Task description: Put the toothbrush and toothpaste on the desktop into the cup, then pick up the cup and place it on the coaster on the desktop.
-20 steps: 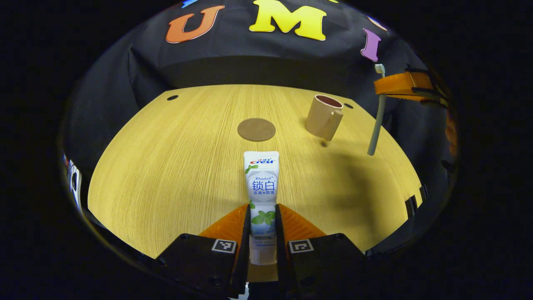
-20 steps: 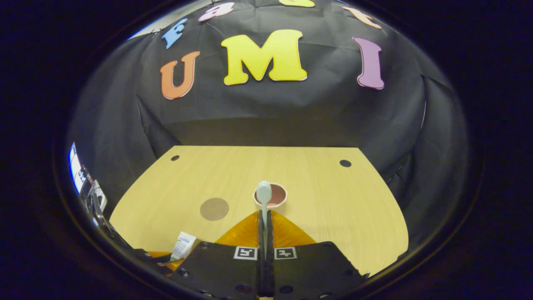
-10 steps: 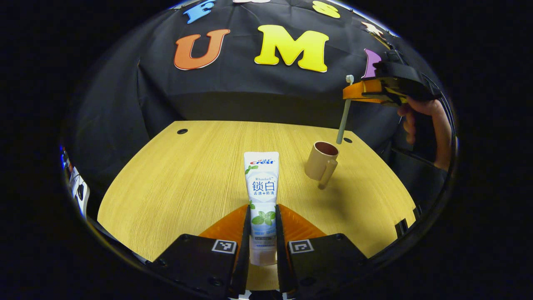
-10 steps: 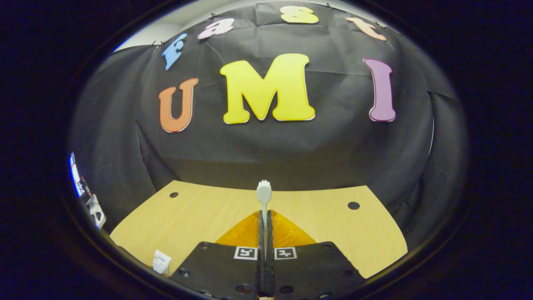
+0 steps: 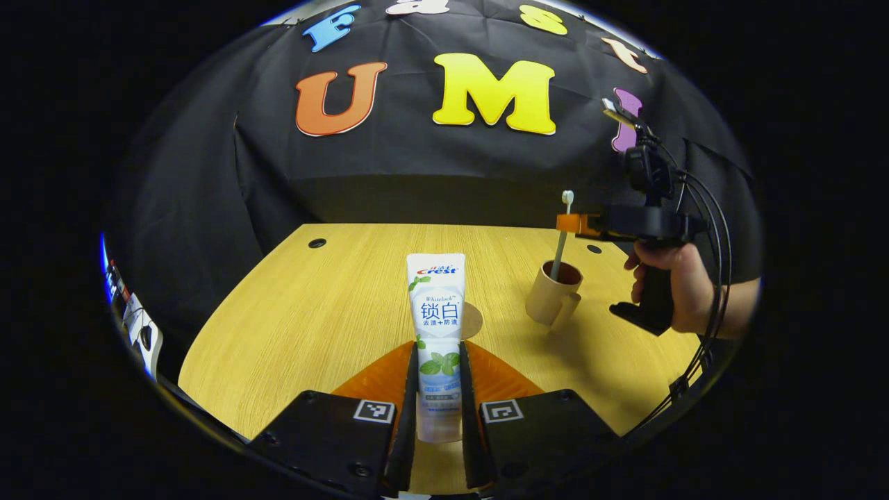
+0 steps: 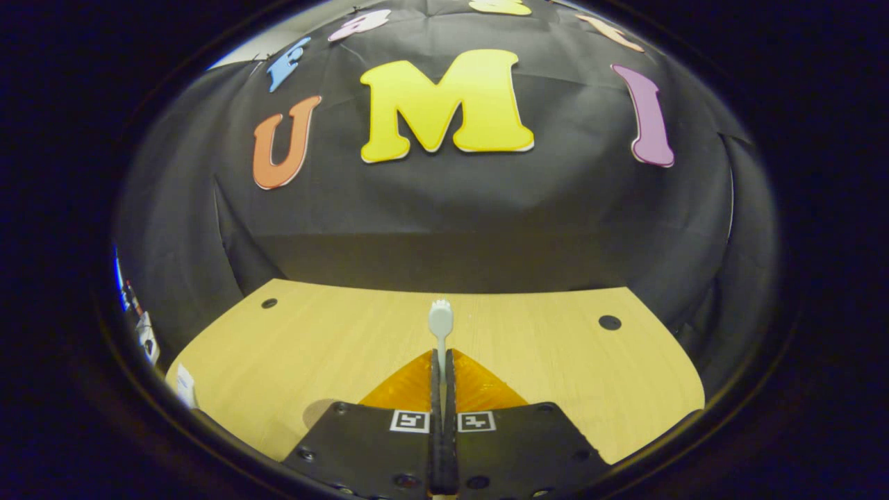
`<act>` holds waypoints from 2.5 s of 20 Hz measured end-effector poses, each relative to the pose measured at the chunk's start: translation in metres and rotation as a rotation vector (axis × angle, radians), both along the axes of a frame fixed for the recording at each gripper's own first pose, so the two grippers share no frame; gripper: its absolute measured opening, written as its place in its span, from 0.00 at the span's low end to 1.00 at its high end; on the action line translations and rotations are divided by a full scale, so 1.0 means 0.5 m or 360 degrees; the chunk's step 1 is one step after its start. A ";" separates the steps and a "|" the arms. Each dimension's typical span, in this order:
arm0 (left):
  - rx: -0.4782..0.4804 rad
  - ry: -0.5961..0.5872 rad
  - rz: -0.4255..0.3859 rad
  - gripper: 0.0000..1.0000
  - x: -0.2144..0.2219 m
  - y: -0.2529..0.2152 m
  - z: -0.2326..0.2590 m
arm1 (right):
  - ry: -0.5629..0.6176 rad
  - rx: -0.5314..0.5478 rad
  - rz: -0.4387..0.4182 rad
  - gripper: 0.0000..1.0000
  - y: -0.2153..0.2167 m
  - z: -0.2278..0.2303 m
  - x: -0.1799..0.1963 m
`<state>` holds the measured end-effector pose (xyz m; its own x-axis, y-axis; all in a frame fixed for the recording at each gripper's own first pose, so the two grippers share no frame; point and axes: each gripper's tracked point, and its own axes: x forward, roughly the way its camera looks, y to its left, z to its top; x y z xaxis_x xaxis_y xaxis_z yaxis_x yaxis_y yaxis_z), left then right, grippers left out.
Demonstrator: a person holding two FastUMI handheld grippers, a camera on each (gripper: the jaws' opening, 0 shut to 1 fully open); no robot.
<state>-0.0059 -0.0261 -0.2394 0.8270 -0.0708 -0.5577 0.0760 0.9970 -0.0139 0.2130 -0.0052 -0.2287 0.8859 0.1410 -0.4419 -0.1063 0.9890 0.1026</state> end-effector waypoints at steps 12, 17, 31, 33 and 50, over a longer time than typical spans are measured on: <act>0.0007 -0.0152 -0.0007 0.31 0.033 0.000 0.069 | 0.0041 -0.0007 0.0009 0.50 -0.012 -0.026 -0.023; -0.0045 -0.0356 -0.0062 0.31 0.100 -0.038 0.135 | -0.0022 -0.0013 -0.0038 0.76 -0.059 0.047 -0.066; -0.0268 -0.0765 -0.0472 0.31 0.323 -0.369 0.076 | 0.0037 -0.0155 -0.0149 0.96 -0.273 0.057 -0.253; -0.0272 -0.0805 -0.0517 0.31 0.354 -0.408 0.051 | 0.0099 -0.0161 -0.0165 0.96 -0.293 0.023 -0.267; -0.0205 -0.0788 -0.0565 0.32 0.391 -0.451 -0.097 | 0.0289 -0.0126 -0.0206 0.96 -0.310 -0.080 -0.296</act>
